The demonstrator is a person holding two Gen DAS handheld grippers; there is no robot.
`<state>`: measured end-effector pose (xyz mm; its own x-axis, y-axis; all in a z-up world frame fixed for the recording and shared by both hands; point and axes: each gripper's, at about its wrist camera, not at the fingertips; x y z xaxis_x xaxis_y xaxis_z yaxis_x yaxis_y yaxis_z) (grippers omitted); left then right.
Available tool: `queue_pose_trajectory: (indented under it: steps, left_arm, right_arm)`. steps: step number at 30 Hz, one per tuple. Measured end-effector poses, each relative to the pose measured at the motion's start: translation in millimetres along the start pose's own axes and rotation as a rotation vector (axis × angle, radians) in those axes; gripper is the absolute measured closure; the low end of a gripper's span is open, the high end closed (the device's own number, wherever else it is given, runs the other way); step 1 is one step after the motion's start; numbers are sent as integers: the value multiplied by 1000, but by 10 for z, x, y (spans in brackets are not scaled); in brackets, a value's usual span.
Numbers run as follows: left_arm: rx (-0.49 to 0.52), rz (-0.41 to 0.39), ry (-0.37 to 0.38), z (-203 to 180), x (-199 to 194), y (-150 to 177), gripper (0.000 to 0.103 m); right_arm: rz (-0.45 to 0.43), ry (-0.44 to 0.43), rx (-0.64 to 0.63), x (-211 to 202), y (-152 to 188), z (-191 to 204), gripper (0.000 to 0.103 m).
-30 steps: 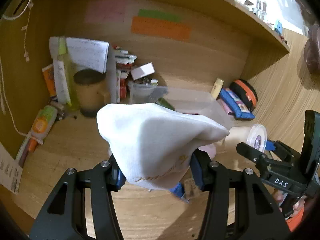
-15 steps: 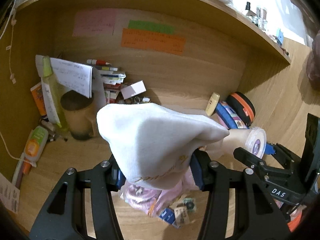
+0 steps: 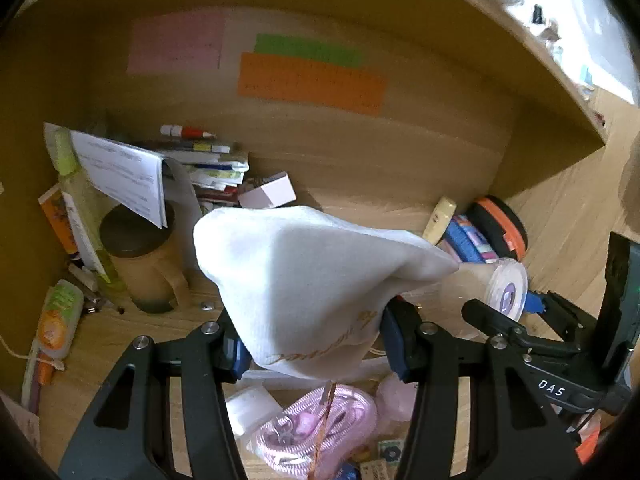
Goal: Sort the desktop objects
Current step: 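Carry the cloth bag and tape roll into the clear box and release them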
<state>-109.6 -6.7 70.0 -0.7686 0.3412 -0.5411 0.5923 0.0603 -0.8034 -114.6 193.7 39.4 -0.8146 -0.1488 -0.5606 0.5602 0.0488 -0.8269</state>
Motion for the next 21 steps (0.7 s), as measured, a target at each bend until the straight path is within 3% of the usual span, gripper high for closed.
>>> queue_pose_trajectory:
  steps: [10, 21]
  left_arm:
    - [-60, 131, 17, 186, 537, 49, 51]
    - [-66, 195, -8, 247, 866, 119, 50]
  right_arm:
    - [72, 3, -4, 389, -39, 49, 36]
    - [175, -12, -6, 798, -7, 84, 36]
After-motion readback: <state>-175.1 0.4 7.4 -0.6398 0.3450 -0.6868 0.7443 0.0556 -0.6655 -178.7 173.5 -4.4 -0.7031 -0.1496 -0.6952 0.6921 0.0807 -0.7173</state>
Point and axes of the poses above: each gripper's, at about its wrist camera, not at the fingertips, and x roughly the way its jaws point, z to its left, y to its underside, and after that the axes turned 6 degrees about y, right-handed
